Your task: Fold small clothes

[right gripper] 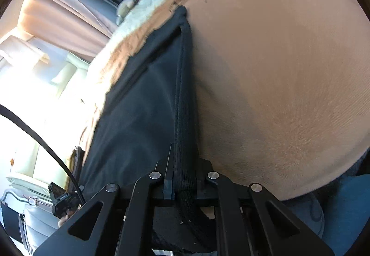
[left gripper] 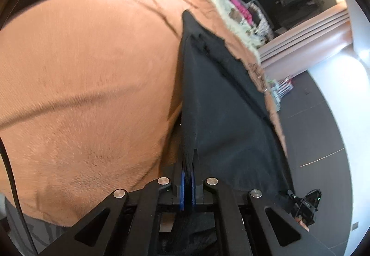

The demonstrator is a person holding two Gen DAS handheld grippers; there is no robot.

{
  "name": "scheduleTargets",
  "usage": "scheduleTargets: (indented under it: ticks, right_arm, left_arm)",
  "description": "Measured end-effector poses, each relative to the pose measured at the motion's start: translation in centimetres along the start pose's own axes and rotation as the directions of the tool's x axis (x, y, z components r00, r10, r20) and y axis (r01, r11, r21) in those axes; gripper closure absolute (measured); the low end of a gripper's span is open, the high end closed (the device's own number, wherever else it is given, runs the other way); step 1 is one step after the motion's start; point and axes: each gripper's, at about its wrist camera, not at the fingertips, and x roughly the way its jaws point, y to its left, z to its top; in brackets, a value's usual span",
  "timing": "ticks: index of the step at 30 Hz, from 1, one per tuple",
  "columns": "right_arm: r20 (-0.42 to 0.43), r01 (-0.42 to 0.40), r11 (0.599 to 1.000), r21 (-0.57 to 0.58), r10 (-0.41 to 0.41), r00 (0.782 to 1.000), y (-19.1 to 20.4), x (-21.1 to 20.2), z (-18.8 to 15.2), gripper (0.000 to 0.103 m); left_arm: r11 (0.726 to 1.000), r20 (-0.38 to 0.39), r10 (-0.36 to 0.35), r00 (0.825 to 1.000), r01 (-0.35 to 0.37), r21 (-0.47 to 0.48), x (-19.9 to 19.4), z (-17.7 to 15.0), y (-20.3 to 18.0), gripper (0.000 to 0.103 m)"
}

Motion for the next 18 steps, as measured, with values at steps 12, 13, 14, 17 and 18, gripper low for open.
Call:
scheduleTargets:
  ticks: [12,13,14,17,18]
  right_arm:
    - [0.085,-0.12,0.986,-0.113,0.13,0.988,6.5,-7.0,-2.1,0.098]
    - [0.087,-0.13,0.985,-0.118,0.14,0.986,6.6,-7.6,-2.4,0.098]
    - [0.09,-0.136,0.983,-0.125,0.148,0.985,7.0,-8.0,-2.8,0.098]
    - [0.097,-0.142,0.978,-0.153,0.157,0.983,7.4,-9.5,-4.0,0.098]
    - [0.098,-0.144,0.977,-0.158,0.161,0.982,7.1,-9.9,-4.5,0.098]
  left_arm:
    - [0.993,0.135,-0.115,0.984,0.116,-0.003,-7.8,1.8,-2.0,0.1]
    - [0.993,0.143,-0.121,0.982,0.122,0.001,-8.3,1.8,-2.2,0.1]
    - [0.992,0.154,-0.129,0.98,0.13,0.005,-9.1,1.7,-2.4,0.1]
    - [0.99,0.172,-0.138,0.975,0.139,0.007,-10.5,1.4,-3.0,0.1]
    - [0.99,0.176,-0.143,0.974,0.144,0.008,-11.1,1.2,-3.0,0.1]
